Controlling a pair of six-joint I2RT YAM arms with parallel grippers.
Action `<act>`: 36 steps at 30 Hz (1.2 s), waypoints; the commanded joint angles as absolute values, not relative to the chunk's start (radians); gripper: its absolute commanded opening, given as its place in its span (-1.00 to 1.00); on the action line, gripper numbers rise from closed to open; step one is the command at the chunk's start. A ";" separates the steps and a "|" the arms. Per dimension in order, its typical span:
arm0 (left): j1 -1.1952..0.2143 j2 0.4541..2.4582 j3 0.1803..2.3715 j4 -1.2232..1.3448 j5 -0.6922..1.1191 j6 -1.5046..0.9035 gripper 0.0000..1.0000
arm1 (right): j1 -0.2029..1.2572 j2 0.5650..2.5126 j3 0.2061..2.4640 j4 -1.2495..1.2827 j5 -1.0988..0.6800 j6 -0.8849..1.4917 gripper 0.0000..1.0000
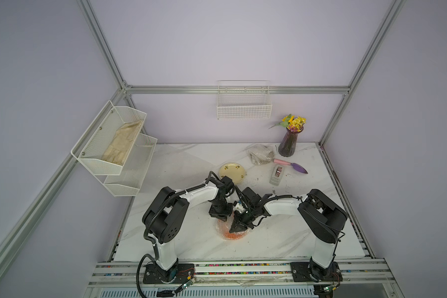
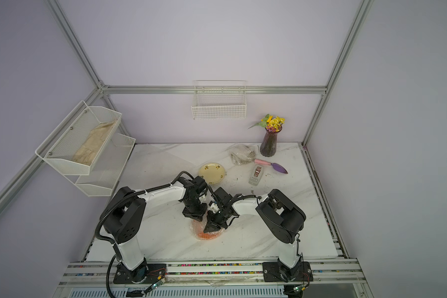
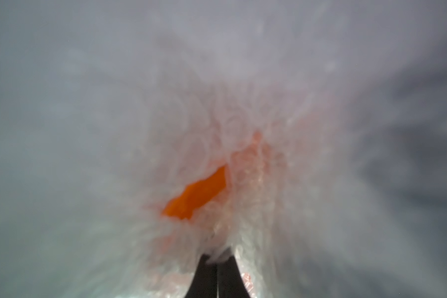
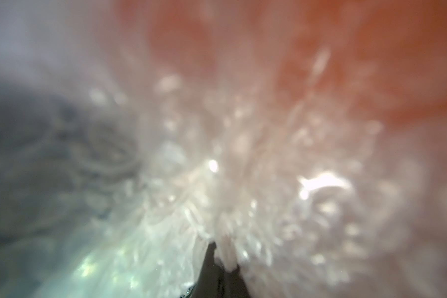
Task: Wrap dinner plates in bubble wrap
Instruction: Wrap the plate in the bubble wrap.
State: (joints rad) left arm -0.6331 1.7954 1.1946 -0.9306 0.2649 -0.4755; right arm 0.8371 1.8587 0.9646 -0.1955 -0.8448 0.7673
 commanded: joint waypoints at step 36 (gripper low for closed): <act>-0.650 1.583 1.278 -0.969 0.290 -0.708 -0.85 | 0.867 1.953 0.928 -0.291 -0.898 0.731 -0.97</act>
State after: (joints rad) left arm -0.6491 1.6058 1.1969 -0.9497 0.2440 -0.7181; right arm 0.8513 1.8996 0.9768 -0.2089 -0.9363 0.6804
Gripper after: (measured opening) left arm 0.072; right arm 0.049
